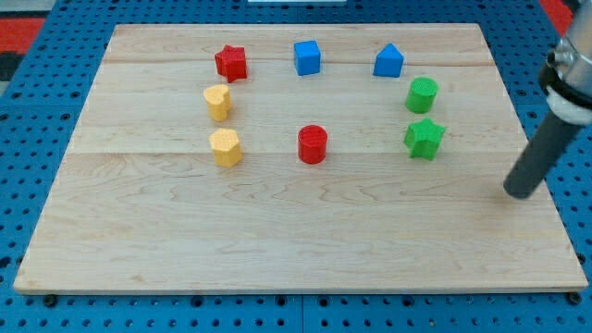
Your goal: Push the green star towards bottom left of green circle
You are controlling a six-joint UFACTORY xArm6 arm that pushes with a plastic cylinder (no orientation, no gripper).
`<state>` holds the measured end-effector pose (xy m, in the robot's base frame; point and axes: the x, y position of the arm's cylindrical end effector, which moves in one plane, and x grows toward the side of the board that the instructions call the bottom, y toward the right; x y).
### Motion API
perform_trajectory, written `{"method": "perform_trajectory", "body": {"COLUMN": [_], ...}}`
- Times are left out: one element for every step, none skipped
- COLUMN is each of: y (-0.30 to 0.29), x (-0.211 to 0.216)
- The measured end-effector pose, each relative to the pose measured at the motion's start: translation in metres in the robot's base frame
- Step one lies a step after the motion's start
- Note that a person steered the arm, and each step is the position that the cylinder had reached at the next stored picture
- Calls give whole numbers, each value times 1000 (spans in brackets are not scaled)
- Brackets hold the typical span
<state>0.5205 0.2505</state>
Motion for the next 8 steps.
{"method": "perform_trajectory", "body": {"y": [0, 0, 0, 4, 7, 14, 23, 34], "x": [3, 4, 2, -8, -18, -31, -46, -60]}}
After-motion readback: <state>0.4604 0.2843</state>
